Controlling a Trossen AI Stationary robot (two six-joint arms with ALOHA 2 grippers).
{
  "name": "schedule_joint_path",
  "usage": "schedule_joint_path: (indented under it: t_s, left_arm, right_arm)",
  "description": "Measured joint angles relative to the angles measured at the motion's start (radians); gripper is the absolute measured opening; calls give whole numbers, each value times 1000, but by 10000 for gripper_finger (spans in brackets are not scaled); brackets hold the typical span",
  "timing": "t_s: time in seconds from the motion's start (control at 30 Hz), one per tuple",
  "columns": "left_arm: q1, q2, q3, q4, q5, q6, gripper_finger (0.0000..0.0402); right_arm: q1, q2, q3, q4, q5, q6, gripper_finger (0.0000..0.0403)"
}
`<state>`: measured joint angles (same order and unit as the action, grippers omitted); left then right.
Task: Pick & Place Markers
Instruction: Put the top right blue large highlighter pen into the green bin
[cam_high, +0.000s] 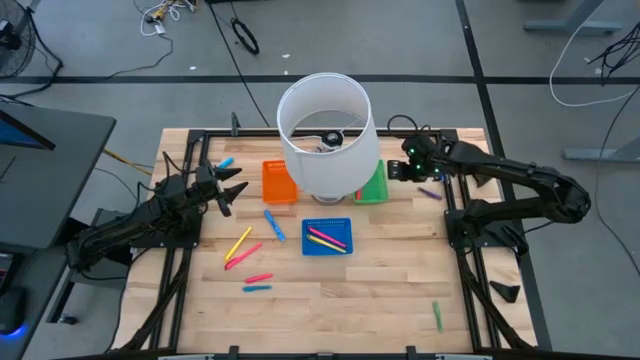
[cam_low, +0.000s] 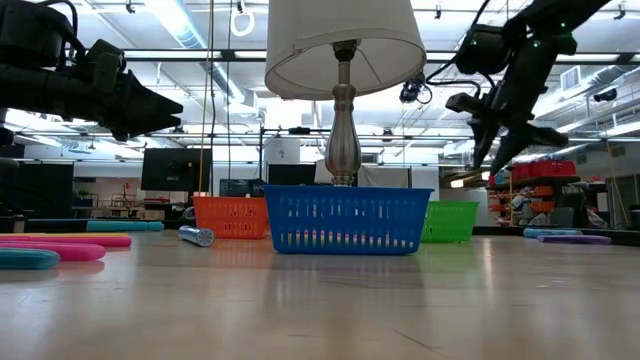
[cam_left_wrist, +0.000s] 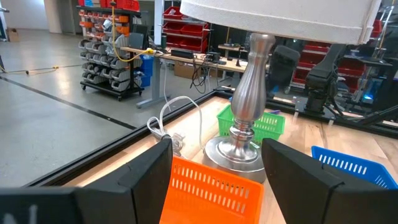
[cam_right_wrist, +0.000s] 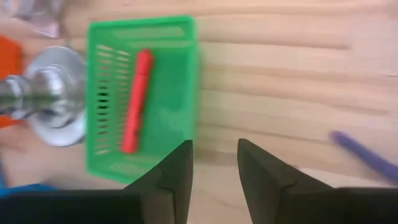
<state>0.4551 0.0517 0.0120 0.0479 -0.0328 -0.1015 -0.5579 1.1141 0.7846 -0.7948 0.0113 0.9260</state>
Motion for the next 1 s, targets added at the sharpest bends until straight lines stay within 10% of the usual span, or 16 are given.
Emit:
schedule_joint_path:
  t_s: [0.33, 1.0]
  left_arm:
    - [0, 0, 0, 0, 0, 0, 252]
    - [0, 0, 0, 0, 0, 0, 252]
  right_arm:
    - [16, 61, 115, -323, 173, -1, 126]
    - [-36, 103, 117, -327, 153, 11, 126]
